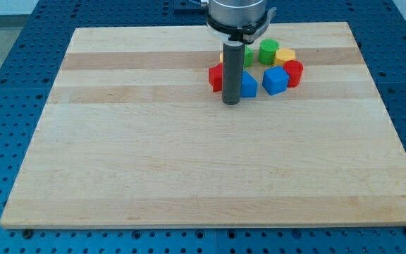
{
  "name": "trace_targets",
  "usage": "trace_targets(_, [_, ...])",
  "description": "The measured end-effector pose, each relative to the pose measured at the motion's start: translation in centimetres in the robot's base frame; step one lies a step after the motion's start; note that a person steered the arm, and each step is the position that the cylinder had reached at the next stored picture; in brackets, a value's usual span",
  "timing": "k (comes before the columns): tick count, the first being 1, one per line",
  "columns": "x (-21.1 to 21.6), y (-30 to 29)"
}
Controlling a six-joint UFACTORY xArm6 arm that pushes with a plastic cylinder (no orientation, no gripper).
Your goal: Slightly move the red star to the right
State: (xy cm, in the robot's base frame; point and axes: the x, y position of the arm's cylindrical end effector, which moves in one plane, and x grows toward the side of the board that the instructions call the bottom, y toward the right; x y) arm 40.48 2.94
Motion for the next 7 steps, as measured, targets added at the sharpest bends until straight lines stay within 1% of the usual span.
trace_targets(1, [0.5, -3.1])
trace_targets(3, [0.0, -8.9])
trace_targets(4, [-1.3, -8.9])
trace_targets(5, [-2.3, -7.6])
trace_targets(7, [-2.3, -4.2])
